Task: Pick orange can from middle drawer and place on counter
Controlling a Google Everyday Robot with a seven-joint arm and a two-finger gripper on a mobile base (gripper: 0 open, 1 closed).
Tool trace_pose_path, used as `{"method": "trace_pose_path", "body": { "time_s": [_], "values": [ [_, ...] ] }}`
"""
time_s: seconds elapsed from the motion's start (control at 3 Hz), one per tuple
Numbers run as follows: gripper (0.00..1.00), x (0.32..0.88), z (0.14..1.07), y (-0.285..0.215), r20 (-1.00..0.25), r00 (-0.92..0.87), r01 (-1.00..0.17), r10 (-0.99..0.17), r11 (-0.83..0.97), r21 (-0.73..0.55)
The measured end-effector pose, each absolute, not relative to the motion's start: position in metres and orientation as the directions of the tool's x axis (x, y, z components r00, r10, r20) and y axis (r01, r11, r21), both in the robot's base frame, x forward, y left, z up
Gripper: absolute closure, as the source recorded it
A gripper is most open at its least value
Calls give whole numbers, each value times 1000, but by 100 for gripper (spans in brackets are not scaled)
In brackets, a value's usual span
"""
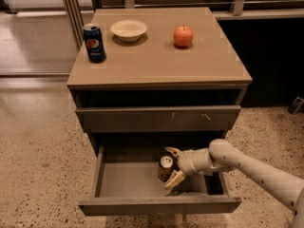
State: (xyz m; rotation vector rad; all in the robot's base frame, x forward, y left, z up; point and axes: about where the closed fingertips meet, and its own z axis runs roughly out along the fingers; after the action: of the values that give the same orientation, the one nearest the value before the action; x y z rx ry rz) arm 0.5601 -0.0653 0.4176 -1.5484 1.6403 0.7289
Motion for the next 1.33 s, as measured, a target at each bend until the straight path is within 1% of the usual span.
{"method": "trace_pose_path", "body": {
  "time_s": [0.33,1.33],
  "values": [
    [28,559,416,-48,-788,62,-990,-612,61,-126],
    [97,559,416,-46,-786,65,-990,-614,59,-129]
  ]
}}
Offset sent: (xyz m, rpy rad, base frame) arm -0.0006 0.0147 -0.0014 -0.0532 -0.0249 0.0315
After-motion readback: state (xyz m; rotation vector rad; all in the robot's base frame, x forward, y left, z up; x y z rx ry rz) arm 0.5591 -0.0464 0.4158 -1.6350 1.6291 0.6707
